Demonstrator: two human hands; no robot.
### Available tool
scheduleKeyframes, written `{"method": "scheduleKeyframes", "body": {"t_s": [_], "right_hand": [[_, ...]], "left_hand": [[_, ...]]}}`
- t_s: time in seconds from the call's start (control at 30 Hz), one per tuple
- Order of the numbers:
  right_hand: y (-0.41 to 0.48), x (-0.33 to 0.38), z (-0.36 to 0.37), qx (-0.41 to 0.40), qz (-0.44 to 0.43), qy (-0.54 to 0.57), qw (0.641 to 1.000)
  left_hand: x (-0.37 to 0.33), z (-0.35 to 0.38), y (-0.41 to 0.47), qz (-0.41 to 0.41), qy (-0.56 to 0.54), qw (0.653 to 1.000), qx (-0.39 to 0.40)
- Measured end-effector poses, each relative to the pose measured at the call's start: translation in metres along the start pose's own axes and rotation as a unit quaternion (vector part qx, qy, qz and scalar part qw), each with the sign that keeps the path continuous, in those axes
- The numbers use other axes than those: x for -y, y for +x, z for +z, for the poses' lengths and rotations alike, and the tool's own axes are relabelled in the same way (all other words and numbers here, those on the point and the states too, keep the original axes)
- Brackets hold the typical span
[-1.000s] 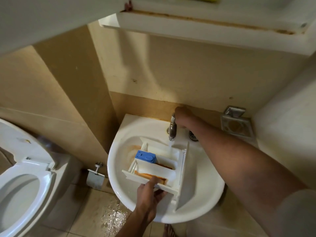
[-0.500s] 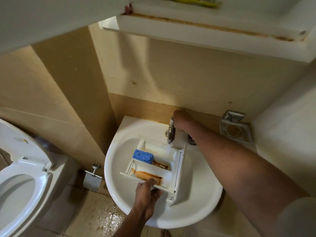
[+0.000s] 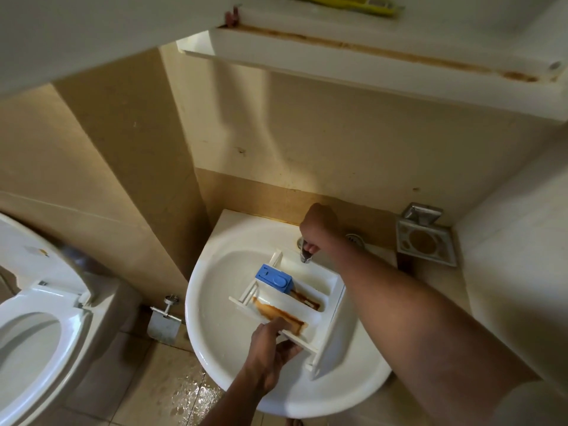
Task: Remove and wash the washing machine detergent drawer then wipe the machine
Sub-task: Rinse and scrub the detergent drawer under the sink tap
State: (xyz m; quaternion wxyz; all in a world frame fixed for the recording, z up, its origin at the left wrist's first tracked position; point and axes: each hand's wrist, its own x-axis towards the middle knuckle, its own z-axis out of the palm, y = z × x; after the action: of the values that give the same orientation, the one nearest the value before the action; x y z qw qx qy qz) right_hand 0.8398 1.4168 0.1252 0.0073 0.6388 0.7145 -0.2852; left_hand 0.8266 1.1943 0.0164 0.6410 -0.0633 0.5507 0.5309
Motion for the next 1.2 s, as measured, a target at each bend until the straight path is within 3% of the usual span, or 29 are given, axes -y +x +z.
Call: {"method": "scheduleKeyframes", "body": {"t_s": [0.23,0.33,0.43,0.5,0.63,0.7,0.8,0.9,1.03,1.2], "right_hand": [[0.005,-0.033,-0.018,0.068,-0.032,0.107,0.991],[0.000,-0.070,-0.017,0.040,-0.038,0.060,0.997],[-0.021,-0.117,-0.009,0.084,-0.003,0.052,0.995],[-0.046,-0.141,-0.004,0.157,0.061,0.087,0.982],[-0.087,-0.163,0.018,0.302,0.169,0.361,0.866],[-0.101,-0.167,0.029,0.293,0.200,0.461,0.814],[-0.120,-0.172,0.042,0.250,0.221,0.537,0.775],[-0.136,-0.175,0.058,0.200,0.240,0.587,0.747],[-0.156,-0.165,0.082,0.101,0.274,0.666,0.686],[-0.175,-0.136,0.096,-0.016,0.273,0.763,0.586]], "left_hand": [[-0.024,-0.023,0.005,0.022,0.135,0.991,-0.004],[-0.039,-0.026,0.012,0.007,0.170,0.985,0.004],[-0.052,-0.028,0.020,-0.013,0.194,0.979,0.055],[-0.062,-0.027,0.026,-0.024,0.232,0.969,0.085],[-0.082,-0.013,0.036,-0.063,0.342,0.927,0.141],[-0.094,-0.005,0.042,-0.070,0.414,0.892,0.165],[-0.116,0.005,0.052,-0.106,0.508,0.839,0.163],[-0.139,0.019,0.060,-0.121,0.521,0.831,0.152],[-0.161,0.044,0.062,-0.049,0.522,0.840,0.142],[-0.165,0.068,0.059,0.171,0.558,0.808,0.082]]}}
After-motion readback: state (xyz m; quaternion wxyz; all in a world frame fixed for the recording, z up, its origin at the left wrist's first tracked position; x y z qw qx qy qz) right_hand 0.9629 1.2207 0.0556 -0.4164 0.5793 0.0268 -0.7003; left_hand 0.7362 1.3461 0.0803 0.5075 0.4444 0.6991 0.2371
